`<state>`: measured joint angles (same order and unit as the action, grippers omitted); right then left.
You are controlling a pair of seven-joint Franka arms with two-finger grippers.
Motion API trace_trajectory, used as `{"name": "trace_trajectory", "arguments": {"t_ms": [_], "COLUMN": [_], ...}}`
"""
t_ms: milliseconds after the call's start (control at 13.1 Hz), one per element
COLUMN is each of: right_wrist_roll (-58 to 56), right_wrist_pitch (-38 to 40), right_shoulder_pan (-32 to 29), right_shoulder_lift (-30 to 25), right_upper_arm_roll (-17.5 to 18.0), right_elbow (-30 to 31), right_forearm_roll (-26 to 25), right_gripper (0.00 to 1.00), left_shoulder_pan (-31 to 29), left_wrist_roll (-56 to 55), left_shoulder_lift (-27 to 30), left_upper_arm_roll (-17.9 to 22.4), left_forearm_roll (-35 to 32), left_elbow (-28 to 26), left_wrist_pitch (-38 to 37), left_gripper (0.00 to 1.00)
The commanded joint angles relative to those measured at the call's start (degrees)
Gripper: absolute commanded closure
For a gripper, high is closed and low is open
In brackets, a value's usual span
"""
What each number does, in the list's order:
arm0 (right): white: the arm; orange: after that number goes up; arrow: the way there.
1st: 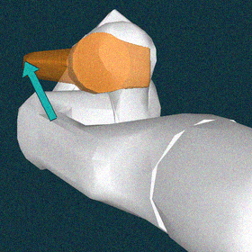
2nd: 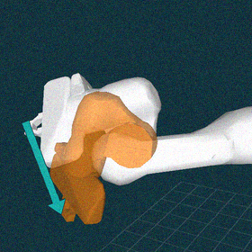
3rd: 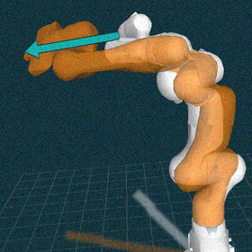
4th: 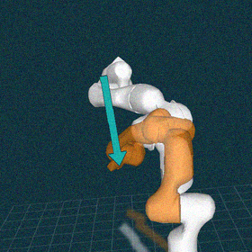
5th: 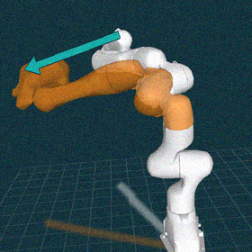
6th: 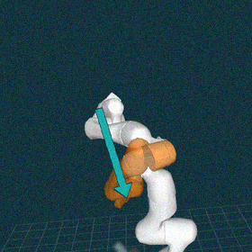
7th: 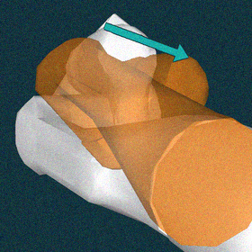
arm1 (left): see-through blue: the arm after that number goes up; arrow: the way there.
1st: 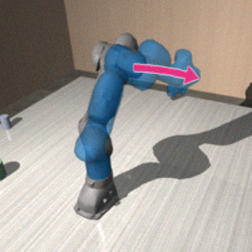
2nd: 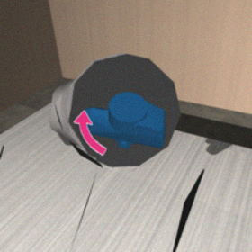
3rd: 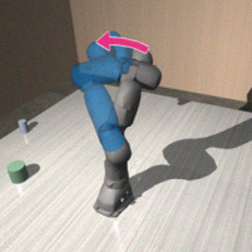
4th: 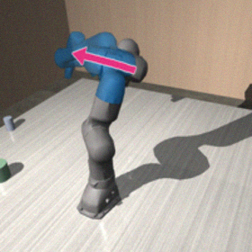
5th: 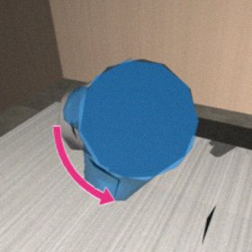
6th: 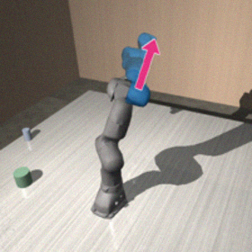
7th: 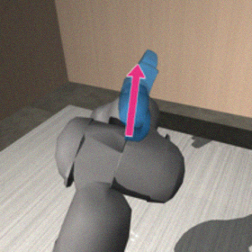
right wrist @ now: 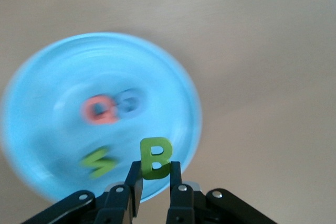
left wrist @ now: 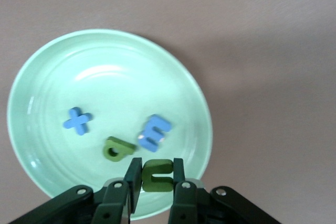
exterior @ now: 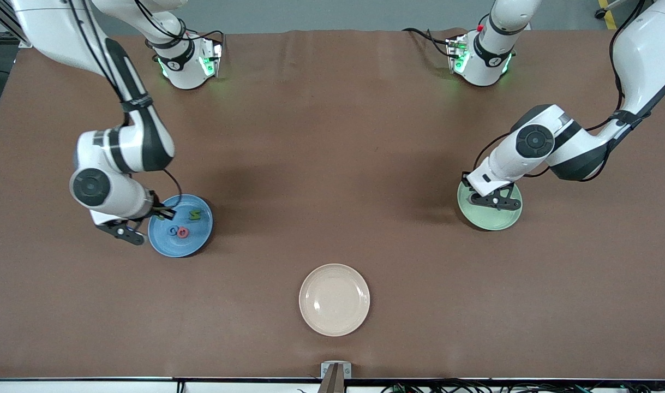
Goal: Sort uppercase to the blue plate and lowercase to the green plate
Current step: 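Place the c on the green plate while the right gripper places the B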
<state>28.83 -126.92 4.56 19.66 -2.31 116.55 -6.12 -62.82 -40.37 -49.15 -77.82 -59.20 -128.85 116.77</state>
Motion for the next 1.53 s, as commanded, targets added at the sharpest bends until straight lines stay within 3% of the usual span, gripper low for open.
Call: {"name": "trace_trajectory", "arguments": {"t_ms": [0,305,534,992,1145,1221,1297,1373,1450], "right_wrist_roll": [-3.8,-0.7,0.8,0.9,0.8,0.8,0.9,0.9,0.8], "right_wrist_pitch": [-10.9,-11.5,-12.0,-12.5,-12.7,-13.6,-14.4,-14.6,-14.4], "right_shoulder_pan": [-4.6,-3.2,0.2,0.5,-0.1,-0.2,-0.2,-0.2,-0.3], "right_shoulder_lift": [-1.7,-1.6,-1.2,0.7,1.3,2.3,2.6,2.8,2.8], "right_upper_arm_roll": [1.7,2.2,2.6,2.4,2.3,2.3,2.3,2.3,2.2], "right_elbow": [8.7,8.5,7.6,7.5,7.5,7.5,7.5,7.5,7.5], "right_forearm_roll": [-0.8,1.0,8.5,8.7,8.7,8.6,8.7,8.7,8.7], "right_gripper": [1.0,1.0,1.0,1.0,1.0,1.0,1.0,0.99,0.99], "left_shoulder_pan": [-2.1,-2.7,-3.0,-3.0,-3.0,-3.0,-3.0,-3.0,-3.0], "left_wrist_roll": [0.2,0.1,0.2,0.2,0.6,1.1,1.5,2.0,2.1], "left_shoulder_lift": [0.7,0.7,0.7,0.7,0.7,0.8,0.8,1.0,1.2], "left_upper_arm_roll": [-0.7,1.5,3.3,5.9,5.9,5.9,5.9,5.7,5.1], "left_forearm_roll": [-3.4,-5.9,-6.7,-9.4,-9.4,-9.4,-9.3,-9.3,-8.7], "left_elbow": [-3.0,-4.9,-5.6,-6.9,-6.8,-6.8,-6.6,-6.3,-5.9], "left_wrist_pitch": [2.0,5.7,8.2,11.6,11.6,11.6,11.6,11.4,10.8], "left_gripper": [0.92,0.92,0.92,0.86,0.73,0.5,0.18,0.02,0.01]}}
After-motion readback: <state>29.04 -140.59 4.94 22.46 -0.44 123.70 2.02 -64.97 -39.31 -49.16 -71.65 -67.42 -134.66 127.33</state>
